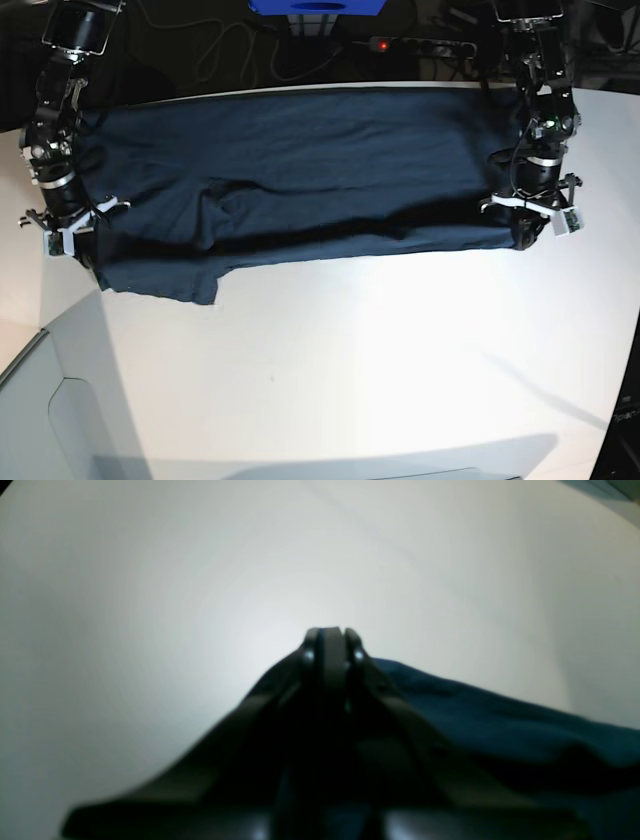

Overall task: Fold the T-shirt properly
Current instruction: 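Lift the hem with both grippers and fold it toward the collar edge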

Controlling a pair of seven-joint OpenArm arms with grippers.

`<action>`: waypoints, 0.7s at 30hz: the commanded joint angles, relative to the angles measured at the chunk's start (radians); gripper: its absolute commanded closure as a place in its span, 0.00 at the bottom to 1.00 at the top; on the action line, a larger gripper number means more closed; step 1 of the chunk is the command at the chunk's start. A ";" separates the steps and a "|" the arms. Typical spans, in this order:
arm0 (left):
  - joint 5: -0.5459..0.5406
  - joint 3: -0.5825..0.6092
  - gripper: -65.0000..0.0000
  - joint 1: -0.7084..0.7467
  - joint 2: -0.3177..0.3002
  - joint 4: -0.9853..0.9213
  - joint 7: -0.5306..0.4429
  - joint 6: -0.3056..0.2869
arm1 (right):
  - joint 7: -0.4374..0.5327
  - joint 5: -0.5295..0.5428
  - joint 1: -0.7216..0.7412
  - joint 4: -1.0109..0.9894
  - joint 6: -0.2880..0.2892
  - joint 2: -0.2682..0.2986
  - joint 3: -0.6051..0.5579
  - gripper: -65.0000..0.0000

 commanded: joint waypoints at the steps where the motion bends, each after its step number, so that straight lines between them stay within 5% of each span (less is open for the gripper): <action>1: -0.002 -0.007 1.00 -0.005 -0.005 0.015 -0.030 -0.002 | 0.027 0.012 0.005 0.020 0.013 0.018 0.013 1.00; 13: -0.002 -0.001 1.00 0.015 -0.002 0.013 -0.028 -0.002 | -0.029 0.007 -0.022 0.063 0.015 -0.007 0.011 0.98; 18: -0.002 -0.005 1.00 0.015 -0.002 0.012 -0.028 -0.002 | -0.306 0.007 0.062 0.108 0.015 -0.010 -0.007 0.71; 21: -0.002 -0.002 1.00 0.015 -0.002 0.012 -0.025 -0.002 | -0.368 0.009 0.102 0.085 0.015 -0.012 -0.012 0.58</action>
